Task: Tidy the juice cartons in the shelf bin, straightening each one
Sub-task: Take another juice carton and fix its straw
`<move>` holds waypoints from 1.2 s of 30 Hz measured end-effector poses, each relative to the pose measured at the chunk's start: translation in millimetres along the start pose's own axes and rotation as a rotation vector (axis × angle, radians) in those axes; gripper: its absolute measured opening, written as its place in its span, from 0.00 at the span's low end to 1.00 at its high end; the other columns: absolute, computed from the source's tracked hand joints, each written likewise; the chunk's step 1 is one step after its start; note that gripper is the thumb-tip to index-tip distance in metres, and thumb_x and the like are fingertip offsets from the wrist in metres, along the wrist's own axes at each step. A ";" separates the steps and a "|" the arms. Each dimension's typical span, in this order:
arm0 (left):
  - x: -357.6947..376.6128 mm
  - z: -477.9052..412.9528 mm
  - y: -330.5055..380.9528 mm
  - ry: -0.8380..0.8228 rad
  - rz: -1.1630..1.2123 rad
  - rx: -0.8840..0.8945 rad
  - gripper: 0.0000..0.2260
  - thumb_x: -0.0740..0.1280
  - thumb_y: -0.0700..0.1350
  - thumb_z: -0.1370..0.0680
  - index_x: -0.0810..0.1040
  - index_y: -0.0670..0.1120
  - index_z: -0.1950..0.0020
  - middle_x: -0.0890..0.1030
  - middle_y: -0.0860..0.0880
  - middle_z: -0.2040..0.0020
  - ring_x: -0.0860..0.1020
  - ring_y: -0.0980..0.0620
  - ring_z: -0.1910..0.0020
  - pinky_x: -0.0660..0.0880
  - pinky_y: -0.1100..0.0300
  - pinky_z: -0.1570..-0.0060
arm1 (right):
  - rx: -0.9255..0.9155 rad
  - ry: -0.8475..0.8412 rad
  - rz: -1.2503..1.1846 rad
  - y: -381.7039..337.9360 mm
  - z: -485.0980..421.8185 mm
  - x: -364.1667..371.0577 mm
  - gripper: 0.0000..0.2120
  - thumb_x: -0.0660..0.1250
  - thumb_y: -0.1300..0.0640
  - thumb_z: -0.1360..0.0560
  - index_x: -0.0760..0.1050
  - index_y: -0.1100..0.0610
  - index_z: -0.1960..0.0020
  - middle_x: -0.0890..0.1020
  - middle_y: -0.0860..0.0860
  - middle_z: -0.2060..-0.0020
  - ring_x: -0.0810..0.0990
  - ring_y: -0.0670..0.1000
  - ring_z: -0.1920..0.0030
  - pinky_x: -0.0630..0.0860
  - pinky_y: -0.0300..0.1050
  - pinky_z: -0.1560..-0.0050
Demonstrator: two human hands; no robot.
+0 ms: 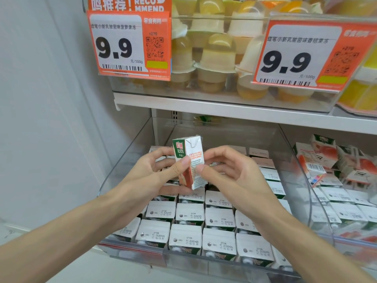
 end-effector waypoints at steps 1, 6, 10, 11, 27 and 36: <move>0.2 -0.2 -0.9 0.003 0.007 -0.003 0.23 0.74 0.50 0.25 0.78 0.45 0.32 0.87 0.42 0.41 0.88 0.43 0.48 0.86 0.51 0.49 | -0.006 -0.011 0.015 -0.2 0.4 1.6 0.10 0.79 0.51 0.25 0.82 0.47 0.46 0.87 0.44 0.50 0.86 0.44 0.50 0.82 0.39 0.46; -0.3 0.6 -1.2 -0.038 0.041 -0.012 0.19 0.72 0.46 0.21 0.77 0.44 0.32 0.86 0.40 0.40 0.87 0.40 0.44 0.85 0.49 0.46 | 0.023 0.021 0.041 3.6 -0.9 0.8 0.15 0.80 0.54 0.27 0.81 0.50 0.44 0.88 0.44 0.52 0.87 0.44 0.52 0.83 0.39 0.49; -2.8 0.8 2.2 -0.065 0.018 0.023 0.18 0.71 0.40 0.20 0.75 0.46 0.30 0.86 0.44 0.39 0.87 0.41 0.44 0.85 0.49 0.46 | 0.077 0.048 -0.037 5.2 -1.8 -3.0 0.13 0.77 0.56 0.26 0.82 0.49 0.42 0.89 0.44 0.51 0.88 0.43 0.51 0.82 0.36 0.50; -3.9 1.0 1.7 -0.062 -0.001 0.030 0.18 0.71 0.40 0.20 0.76 0.47 0.30 0.86 0.45 0.38 0.87 0.41 0.43 0.85 0.49 0.46 | 0.082 0.044 -0.043 5.6 -2.0 -2.7 0.12 0.76 0.56 0.25 0.82 0.48 0.42 0.89 0.44 0.51 0.88 0.43 0.51 0.82 0.37 0.48; 2.0 5.4 7.7 -0.099 -0.127 0.117 0.17 0.60 0.43 0.13 0.78 0.57 0.28 0.87 0.45 0.43 0.87 0.46 0.52 0.81 0.58 0.63 | 0.201 0.041 -0.212 6.1 -0.8 -1.3 0.10 0.66 0.47 0.16 0.85 0.42 0.41 0.89 0.57 0.57 0.87 0.54 0.59 0.82 0.50 0.49; -3.0 3.5 9.7 -0.008 -0.274 0.185 0.21 0.76 0.40 0.24 0.81 0.60 0.35 0.83 0.39 0.43 0.87 0.45 0.52 0.81 0.60 0.59 | 0.130 -0.048 -0.062 8.4 1.8 -1.6 0.28 0.69 0.69 0.20 0.79 0.39 0.32 0.89 0.51 0.52 0.89 0.49 0.50 0.80 0.43 0.45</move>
Point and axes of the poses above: each hand's wrist, its own z-axis away from the middle knuckle, its own x-axis out of the palm, y = z × x, the point moved 5 cm from there along -z, towards the middle knuckle
